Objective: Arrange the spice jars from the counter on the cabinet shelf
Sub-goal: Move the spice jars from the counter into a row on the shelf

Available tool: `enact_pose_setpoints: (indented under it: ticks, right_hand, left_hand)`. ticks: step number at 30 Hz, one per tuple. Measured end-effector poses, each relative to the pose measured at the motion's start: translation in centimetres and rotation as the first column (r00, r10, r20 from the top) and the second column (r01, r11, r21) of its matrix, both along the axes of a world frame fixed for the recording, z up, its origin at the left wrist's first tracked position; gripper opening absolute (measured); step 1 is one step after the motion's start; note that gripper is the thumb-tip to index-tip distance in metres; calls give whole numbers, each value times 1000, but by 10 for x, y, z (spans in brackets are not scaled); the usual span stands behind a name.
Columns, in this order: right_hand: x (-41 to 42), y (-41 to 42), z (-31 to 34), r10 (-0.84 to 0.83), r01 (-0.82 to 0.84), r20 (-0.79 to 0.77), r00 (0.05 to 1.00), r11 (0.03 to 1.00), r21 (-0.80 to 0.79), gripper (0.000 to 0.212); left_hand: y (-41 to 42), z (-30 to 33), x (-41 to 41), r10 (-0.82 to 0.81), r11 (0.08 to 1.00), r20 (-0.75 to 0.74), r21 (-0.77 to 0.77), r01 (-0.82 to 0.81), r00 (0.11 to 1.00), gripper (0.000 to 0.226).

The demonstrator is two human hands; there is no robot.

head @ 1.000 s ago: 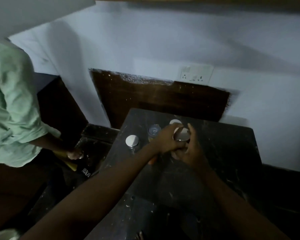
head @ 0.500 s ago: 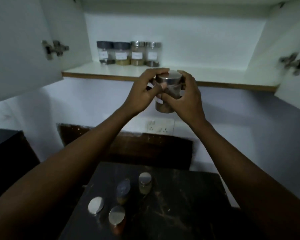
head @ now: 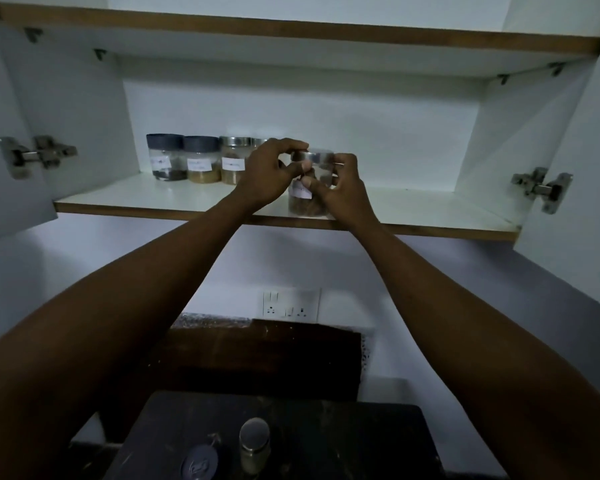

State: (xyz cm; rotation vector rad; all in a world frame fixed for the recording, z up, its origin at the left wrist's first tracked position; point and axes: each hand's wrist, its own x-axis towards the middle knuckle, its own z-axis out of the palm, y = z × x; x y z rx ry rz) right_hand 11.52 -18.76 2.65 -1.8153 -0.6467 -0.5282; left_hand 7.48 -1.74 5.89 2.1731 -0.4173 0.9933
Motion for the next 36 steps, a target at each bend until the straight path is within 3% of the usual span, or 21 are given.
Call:
enact_pose_setpoints:
  ticks: [6,10,13,21,27,36]
  right_hand:
    - [45,9,13,24,-40,-145,989,993,-111,66]
    - [69,24,24,19,-57,-255,967,988,-143,63]
    - [80,33,26,-66,20,-244,968,982,-187,61]
    - [93,49,13,-163,145,-175,971,983,-115,49]
    - [96,46,2,-273,257,-50,961,944,-207,40]
    - [97,45,0,-233,216,-7,972,913,-346,23]
  left_hand:
    - [14,31,43,160,944,18,289,-158,987,35]
    - [20,56,68,208,870,-8,459,-181,978,28]
    - [24,71,85,223,825,-47,540,-164,974,21]
    - [33,75,121,244,806,-78,571,-157,967,21]
    - [33,72,137,286,798,-42,563,-214,957,20]
    - [37,67,163,361,758,-15,588,-284,932,20]
